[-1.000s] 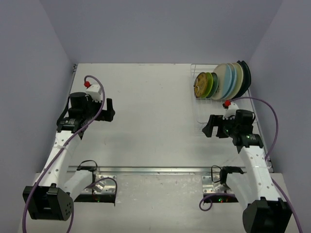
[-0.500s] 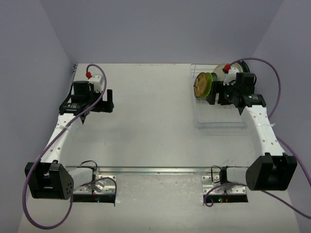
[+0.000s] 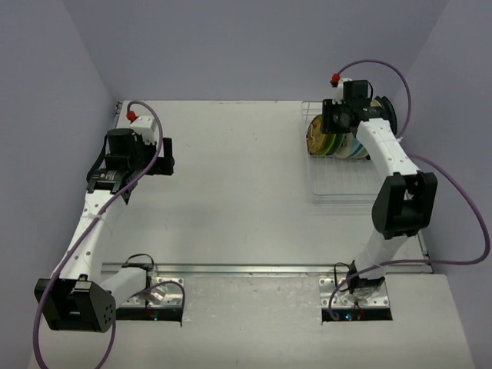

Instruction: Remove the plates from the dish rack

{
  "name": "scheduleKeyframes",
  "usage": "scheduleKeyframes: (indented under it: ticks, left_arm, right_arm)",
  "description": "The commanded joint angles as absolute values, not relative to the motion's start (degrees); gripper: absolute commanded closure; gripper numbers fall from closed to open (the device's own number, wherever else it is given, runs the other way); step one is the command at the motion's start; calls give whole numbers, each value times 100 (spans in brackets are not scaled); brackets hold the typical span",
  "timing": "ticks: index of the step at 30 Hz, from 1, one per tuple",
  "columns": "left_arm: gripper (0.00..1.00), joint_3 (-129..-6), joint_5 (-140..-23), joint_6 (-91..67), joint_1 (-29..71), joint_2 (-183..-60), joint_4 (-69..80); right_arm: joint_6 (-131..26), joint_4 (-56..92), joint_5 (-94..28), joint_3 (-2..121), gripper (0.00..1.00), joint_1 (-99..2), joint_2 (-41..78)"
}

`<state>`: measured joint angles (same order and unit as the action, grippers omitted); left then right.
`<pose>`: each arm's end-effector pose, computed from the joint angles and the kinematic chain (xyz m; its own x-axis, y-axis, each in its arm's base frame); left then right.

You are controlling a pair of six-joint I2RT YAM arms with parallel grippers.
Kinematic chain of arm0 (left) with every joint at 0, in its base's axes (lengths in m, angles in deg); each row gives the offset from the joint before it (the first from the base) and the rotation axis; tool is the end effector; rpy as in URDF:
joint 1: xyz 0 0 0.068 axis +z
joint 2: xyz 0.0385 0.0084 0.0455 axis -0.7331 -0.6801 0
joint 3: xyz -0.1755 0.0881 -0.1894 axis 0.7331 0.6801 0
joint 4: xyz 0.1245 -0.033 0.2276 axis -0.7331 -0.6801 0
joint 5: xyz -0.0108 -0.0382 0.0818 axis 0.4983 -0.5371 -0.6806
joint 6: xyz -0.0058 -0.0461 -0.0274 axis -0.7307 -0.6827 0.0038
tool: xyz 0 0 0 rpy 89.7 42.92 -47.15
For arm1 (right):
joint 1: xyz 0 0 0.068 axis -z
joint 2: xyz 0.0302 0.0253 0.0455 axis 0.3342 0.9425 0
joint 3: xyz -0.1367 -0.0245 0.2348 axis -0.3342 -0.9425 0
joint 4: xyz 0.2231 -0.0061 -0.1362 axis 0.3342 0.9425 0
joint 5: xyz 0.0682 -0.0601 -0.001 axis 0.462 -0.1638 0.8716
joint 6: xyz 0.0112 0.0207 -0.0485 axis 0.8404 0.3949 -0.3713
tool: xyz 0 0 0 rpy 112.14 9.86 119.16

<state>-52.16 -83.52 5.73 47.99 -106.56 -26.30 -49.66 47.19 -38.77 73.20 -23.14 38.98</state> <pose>0.2305 -0.0003 0.3273 -0.5430 0.0908 -0.8348 0.1297 0.9913 0.0235 0.4062 0.0270 0.3049 -0.6775 0.1232 -0.7251 0.0239 0.9890 0.1458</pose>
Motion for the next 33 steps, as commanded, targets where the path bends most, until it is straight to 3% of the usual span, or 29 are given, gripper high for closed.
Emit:
scheduleKeyframes:
  ticks: [1,13,18,23,25,33]
  left_arm:
    - [5,-5552,-8617,680,4838,-10516,-2403]
    - [4,-5557,-8713,696,4846,-10561,-2334]
    - [4,-5494,-8718,678,4846,-10536,-2286]
    - [3,-5544,-8761,661,4846,-10577,-2280]
    - [3,-5555,-8781,661,4846,-10576,-2280]
    - [0,-5626,-8754,706,4846,-10411,-2271]
  right_arm:
    - [-4830,4731,-4313,7904,56,-2330,4239]
    - [-5094,4568,-4794,8399,63,-2451,5214]
    - [-5354,4415,-5253,8434,71,-2587,5372]
    - [-5605,4371,-5698,8418,93,-2745,5339]
    - [-5653,4374,-5869,8460,97,-2779,5250]
    - [-5817,4513,-6303,8763,100,-2805,4461]
